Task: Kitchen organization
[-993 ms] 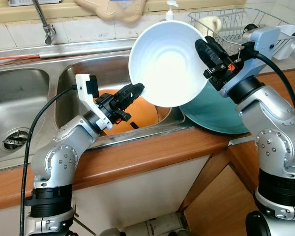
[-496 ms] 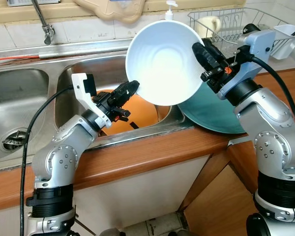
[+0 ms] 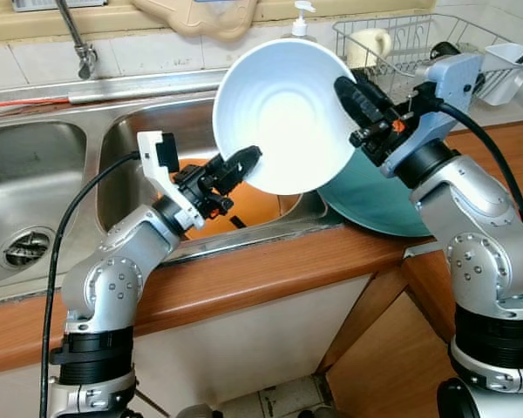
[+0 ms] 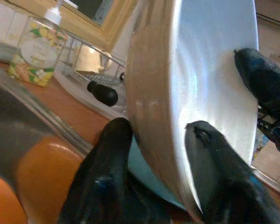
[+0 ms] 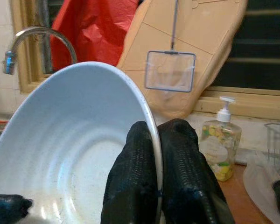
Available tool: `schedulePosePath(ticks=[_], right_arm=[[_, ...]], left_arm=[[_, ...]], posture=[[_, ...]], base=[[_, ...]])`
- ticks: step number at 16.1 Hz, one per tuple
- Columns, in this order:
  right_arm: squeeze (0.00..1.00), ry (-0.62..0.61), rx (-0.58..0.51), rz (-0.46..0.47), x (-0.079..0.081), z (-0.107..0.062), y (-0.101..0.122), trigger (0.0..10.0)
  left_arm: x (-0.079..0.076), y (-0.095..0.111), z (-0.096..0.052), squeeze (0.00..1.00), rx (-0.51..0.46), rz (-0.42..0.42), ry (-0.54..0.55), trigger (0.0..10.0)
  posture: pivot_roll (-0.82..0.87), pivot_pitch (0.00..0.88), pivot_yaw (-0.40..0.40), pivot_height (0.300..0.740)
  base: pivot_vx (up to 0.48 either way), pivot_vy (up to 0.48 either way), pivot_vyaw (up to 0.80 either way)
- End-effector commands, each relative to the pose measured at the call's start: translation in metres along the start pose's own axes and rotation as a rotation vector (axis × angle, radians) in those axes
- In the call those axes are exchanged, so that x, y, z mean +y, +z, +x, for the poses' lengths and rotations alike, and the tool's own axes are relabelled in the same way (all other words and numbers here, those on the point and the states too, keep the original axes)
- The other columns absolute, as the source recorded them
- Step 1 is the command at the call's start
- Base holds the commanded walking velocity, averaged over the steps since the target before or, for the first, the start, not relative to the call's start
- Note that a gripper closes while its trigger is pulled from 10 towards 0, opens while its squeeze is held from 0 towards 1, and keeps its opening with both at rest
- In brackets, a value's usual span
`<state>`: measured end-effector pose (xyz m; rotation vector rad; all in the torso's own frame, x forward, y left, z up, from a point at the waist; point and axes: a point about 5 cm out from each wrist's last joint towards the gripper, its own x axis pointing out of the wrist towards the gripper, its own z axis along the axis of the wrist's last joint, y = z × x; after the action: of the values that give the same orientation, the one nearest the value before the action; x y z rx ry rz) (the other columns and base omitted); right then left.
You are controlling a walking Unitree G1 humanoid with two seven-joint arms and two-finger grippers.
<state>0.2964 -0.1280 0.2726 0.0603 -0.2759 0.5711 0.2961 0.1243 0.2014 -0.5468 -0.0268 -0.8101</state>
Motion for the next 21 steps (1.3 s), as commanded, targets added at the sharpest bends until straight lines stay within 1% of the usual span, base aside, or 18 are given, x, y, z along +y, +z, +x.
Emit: schedulePosePath(ticks=[1,2,3,4,5,7,9,10,11,12,17,19,20,21], right_arm=[[0.0,0.034,-0.055,-0.013,0.006,0.002,0.011,0.0],[0.0,0.036,-0.056,-0.013,0.006,0.002,0.011,0.0],[0.0,0.037,-0.055,-0.014,0.006,0.002,0.011,0.0],[0.0,0.039,-0.054,-0.018,0.006,0.002,0.011,0.0],[0.0,0.041,-0.052,-0.023,0.006,0.002,0.01,0.0],[0.0,0.045,-0.048,-0.03,0.006,0.003,0.01,0.0],[0.0,0.047,-0.046,-0.034,0.007,0.003,0.009,0.0],[0.0,0.046,-0.045,-0.036,0.007,0.003,0.009,0.6],[0.0,0.042,-0.043,-0.041,0.006,0.003,0.009,5.5],[0.0,0.038,-0.037,-0.049,0.006,0.003,0.008,10.0],[0.0,0.035,-0.026,-0.061,0.005,0.003,0.006,10.0],[0.0,0.03,-0.019,-0.067,0.005,0.004,0.004,10.0],[0.0,0.03,-0.019,-0.067,0.005,0.004,0.004,10.0],[0.46,0.021,-0.011,-0.072,0.004,0.004,0.003,10.0]], left_arm=[[-0.005,0.004,0.006,1.0,-0.004,0.025,-0.021,10.0],[-0.004,0.005,0.006,0.73,-0.008,0.031,-0.016,10.0],[-0.004,0.005,0.006,0.0,-0.012,0.034,-0.012,7.9],[-0.002,0.006,0.007,0.0,-0.02,0.041,0.005,2.1],[0.001,0.007,0.007,0.0,-0.03,0.047,0.033,0.0],[0.006,0.009,0.007,0.0,-0.043,0.058,0.078,0.0],[0.008,0.01,0.007,0.0,-0.052,0.071,0.096,0.0],[0.008,0.011,0.007,0.0,-0.053,0.077,0.099,0.0],[0.009,0.011,0.008,0.0,-0.053,0.089,0.103,0.0],[0.009,0.011,0.009,0.0,-0.056,0.103,0.108,0.0],[0.009,0.011,0.012,0.0,-0.061,0.133,0.119,0.0],[0.01,0.015,0.013,0.0,-0.092,0.147,0.14,0.0],[0.01,0.015,0.013,0.0,-0.092,0.147,0.14,0.0],[0.01,0.019,0.013,0.0,-0.113,0.155,0.153,0.0]], posture=[[-0.05,0.0,0.019,0.74],[-0.05,0.0,0.019,0.74],[-0.05,0.0,0.019,0.74],[-0.05,0.0,0.017,0.74],[-0.05,0.0,0.017,0.74],[-0.05,0.0,0.015,0.74],[-0.05,0.0,0.015,0.74],[-0.05,0.0,0.015,0.74],[-0.05,0.0,0.015,0.74],[-0.05,0.0,0.013,0.74],[-0.05,0.0,0.014,0.74],[-0.05,0.0,0.014,0.74],[-0.05,0.0,0.014,0.74],[-0.05,0.0,0.016,0.74]], base=[[0.0,0.0,0.0],[0.0,0.0,0.0],[0.0,0.0,0.0],[0.0,0.0,0.0],[0.0,0.0,0.0],[0.0,0.0,0.0],[0.0,0.0,0.0],[0.0,0.0,0.0],[0.0,0.0,0.0],[0.0,0.0,0.0],[0.0,0.0,0.0],[0.0,0.0,0.0],[0.0,0.0,0.0],[0.0,0.0,0.0]])
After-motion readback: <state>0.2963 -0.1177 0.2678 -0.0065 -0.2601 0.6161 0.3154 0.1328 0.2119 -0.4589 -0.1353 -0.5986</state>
